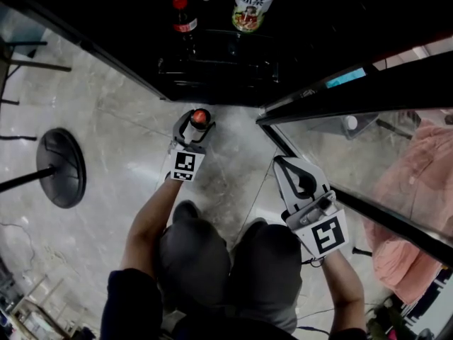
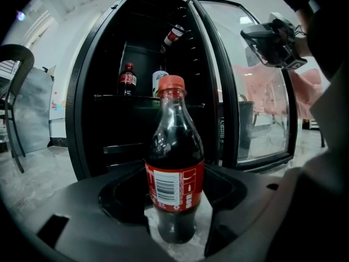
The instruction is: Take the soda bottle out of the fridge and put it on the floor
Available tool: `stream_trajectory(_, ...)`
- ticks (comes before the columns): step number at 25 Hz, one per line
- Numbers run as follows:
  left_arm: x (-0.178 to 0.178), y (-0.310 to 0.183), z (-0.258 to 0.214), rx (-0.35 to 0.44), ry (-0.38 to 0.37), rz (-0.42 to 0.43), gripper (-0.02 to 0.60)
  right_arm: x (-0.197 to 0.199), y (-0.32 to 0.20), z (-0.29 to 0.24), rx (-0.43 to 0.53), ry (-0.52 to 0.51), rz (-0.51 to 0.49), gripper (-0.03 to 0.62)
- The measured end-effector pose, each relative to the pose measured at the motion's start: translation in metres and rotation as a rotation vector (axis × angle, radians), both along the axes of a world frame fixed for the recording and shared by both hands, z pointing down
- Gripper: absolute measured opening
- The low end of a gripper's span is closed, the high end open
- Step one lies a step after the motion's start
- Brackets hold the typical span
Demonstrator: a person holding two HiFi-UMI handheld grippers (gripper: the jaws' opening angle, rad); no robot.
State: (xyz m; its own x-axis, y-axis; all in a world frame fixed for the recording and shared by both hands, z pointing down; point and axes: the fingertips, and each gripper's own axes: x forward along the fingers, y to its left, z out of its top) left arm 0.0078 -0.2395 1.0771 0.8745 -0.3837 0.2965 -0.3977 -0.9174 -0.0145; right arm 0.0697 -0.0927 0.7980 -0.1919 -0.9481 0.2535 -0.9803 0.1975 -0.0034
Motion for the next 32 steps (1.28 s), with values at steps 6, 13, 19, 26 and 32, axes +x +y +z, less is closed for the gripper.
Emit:
stream_trajectory(6,-0.005,0.001,0.007,0.0,-0.005,-0.019,0.313,-0.001,0.0,-0.003,0.008,-0.003,-0.003,0.018)
stream_trajectory(13,-0.006,0.003,0.005,0.032,0.026,-0.022,0.313,-0.003,-0.004,-0.004,0.013,-0.007,-0.003,0.018)
stream_trajectory(19,-0.01,0.003,0.004,0.048,0.064,-0.032,0.314,-0.001,-0.007,-0.005,0.018,-0.021,0.002,0.018)
stream_trajectory(26,-0.012,0.003,0.001,0.06,0.075,-0.036,0.314,-0.006,-0.012,0.005,0.001,-0.032,-0.021,0.018)
stream_trajectory(32,-0.013,0.003,0.001,0.059,0.071,-0.042,0.314,-0.014,-0.018,0.015,-0.018,-0.049,-0.045,0.018)
